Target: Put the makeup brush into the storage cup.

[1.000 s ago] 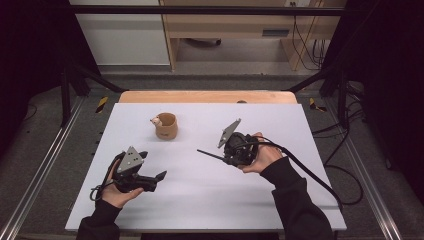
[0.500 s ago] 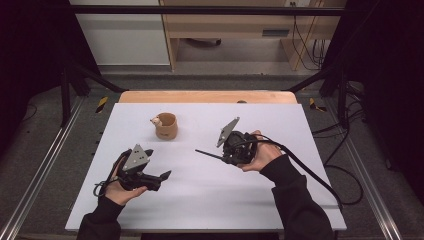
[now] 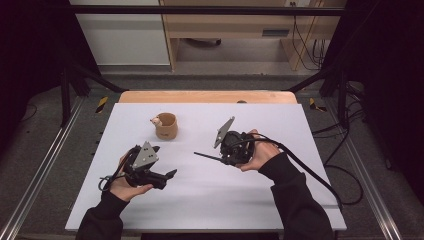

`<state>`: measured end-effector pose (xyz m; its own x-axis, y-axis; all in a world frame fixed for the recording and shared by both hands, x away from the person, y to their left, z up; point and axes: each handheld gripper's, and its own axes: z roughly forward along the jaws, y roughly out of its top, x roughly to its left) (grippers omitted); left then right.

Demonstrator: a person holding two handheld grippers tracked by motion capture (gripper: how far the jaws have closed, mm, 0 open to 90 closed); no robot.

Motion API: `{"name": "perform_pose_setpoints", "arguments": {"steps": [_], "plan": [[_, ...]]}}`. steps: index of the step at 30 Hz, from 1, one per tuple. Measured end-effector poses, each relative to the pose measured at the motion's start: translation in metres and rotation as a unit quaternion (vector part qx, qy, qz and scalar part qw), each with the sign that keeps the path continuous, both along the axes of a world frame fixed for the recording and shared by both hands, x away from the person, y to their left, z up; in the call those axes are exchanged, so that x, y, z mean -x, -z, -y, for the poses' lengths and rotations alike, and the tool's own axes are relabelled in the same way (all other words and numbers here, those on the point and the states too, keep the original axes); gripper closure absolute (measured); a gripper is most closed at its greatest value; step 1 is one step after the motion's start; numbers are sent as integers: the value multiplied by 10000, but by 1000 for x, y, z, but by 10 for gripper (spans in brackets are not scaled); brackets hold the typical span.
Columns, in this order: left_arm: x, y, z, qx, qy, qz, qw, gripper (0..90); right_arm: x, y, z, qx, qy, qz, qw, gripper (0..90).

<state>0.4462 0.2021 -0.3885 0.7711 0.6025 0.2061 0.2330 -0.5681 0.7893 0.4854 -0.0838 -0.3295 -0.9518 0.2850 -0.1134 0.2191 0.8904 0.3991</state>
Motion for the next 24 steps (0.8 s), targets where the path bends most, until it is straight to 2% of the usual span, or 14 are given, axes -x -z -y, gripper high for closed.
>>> {"name": "perform_pose_setpoints", "arguments": {"steps": [9, 23, 24], "plan": [[-1, -5, 10, -230, 201, 72, 9995, 91, -1, 2, -6, 107, -121, -82, 9998, 832], [0, -12, 25, -375, 488, 151, 9980, 106, -2, 6, -10, 114, -222, -129, 9996, 832], [0, -12, 26, -441, 508, 158, 9976, 107, -2, 5, -10, 127, -226, -137, 9996, 832]]}}
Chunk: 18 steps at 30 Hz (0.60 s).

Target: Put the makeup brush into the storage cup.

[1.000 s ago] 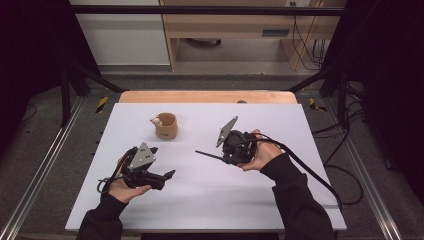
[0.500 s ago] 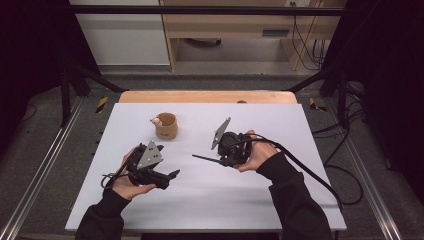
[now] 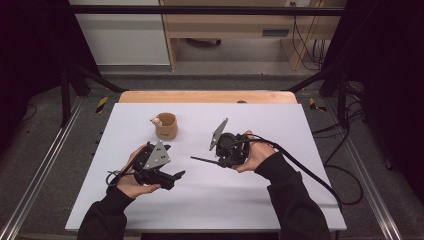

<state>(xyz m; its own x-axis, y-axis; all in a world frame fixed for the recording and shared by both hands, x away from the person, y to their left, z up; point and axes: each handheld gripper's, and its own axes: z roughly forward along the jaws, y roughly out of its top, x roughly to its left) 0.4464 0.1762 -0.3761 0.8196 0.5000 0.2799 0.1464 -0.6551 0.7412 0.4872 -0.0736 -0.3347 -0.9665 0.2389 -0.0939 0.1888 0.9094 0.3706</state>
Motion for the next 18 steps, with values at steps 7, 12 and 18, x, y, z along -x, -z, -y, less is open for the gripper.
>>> {"name": "perform_pose_setpoints", "arguments": {"steps": [7, 12, 18], "plan": [[0, -1, 8, -105, 126, 72, 9998, 110, 0, -2, -4, 88, 7, -33, 10000, 832], [1, 0, 12, -284, 197, 139, 9993, 116, 0, 0, -8, 121, -64, -43, 9999, 832], [3, 2, 19, -504, 275, 267, 9980, 127, 0, 1, -10, 144, -106, -74, 9998, 833]]}}
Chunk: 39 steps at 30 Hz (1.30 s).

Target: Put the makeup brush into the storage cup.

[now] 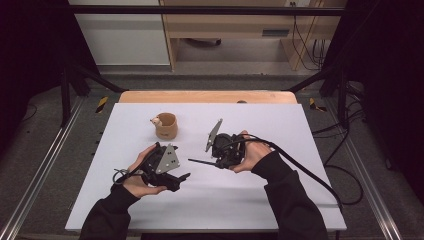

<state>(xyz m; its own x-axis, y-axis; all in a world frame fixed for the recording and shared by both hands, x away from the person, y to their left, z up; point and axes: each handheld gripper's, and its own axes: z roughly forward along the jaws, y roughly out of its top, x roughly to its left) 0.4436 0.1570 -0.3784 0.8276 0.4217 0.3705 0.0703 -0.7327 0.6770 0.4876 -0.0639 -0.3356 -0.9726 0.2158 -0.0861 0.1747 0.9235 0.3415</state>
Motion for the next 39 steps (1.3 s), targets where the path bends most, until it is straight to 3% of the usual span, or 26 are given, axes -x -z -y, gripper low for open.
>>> {"name": "perform_pose_setpoints", "arguments": {"steps": [10, 16, 33, 39], "plan": [[6, 2, 11, -309, 168, 379, 9987, 153, 1, 2, -2, 20, 5, -85, 10000, 832], [9, 3, 17, -513, 139, 554, 9970, 174, 1, 3, -4, 19, -21, -125, 9999, 832], [10, 10, 32, -666, 382, 679, 9947, 253, -1, 3, -7, 47, -101, -261, 9996, 832], [10, 12, 37, -618, 447, 700, 9946, 294, -1, 3, -9, 45, -112, -289, 9995, 832]]}}
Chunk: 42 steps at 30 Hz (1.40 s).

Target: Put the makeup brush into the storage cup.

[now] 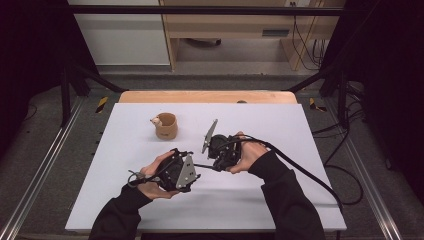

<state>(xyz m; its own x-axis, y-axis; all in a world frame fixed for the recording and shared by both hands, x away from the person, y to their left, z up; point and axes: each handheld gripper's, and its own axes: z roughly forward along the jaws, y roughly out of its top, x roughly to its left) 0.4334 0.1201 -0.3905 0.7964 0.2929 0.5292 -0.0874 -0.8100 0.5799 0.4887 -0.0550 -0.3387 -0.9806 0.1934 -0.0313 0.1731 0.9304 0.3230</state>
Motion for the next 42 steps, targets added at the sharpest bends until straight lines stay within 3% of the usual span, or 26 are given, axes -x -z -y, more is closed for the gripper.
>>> {"name": "perform_pose_setpoints", "arguments": {"steps": [23, 42], "plan": [[2, 6, 10, -101, 210, 292, 9993, 524, -1, 3, -4, -23, 32, -113, 9999, 833], [4, 7, 18, -478, 312, 475, 9972, 639, -2, 4, -5, 75, 74, -121, 9999, 833]]}}
